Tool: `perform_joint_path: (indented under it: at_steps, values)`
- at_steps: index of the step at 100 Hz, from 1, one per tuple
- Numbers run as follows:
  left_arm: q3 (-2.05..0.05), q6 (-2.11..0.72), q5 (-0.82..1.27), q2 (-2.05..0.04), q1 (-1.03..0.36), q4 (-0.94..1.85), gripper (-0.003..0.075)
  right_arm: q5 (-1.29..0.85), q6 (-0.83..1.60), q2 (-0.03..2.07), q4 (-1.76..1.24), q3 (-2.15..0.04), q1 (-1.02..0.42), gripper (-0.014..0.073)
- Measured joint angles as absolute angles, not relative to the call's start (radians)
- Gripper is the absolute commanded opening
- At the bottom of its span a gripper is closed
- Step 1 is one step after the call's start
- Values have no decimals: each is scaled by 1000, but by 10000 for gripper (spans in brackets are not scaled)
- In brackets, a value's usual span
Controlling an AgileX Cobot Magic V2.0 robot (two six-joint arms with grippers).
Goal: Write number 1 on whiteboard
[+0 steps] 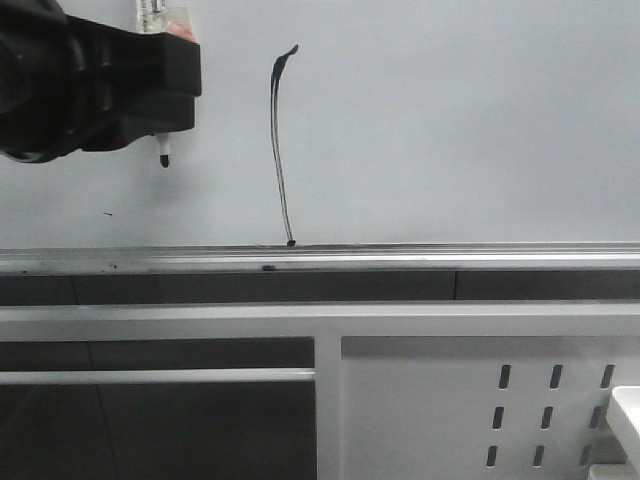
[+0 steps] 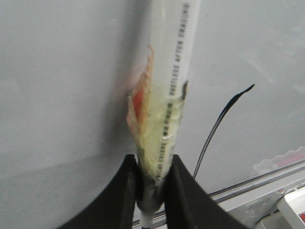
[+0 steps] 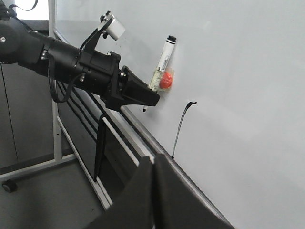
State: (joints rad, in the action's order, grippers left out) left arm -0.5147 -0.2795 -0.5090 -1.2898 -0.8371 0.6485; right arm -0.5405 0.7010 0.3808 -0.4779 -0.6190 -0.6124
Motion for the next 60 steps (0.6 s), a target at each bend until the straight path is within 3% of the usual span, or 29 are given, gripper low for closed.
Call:
perform_joint_path:
  at_steps: [60]
  values:
    - [-553,-281,-345,-1290,-773,722,-20,-538,694,381,-484,-619,-612,-68]
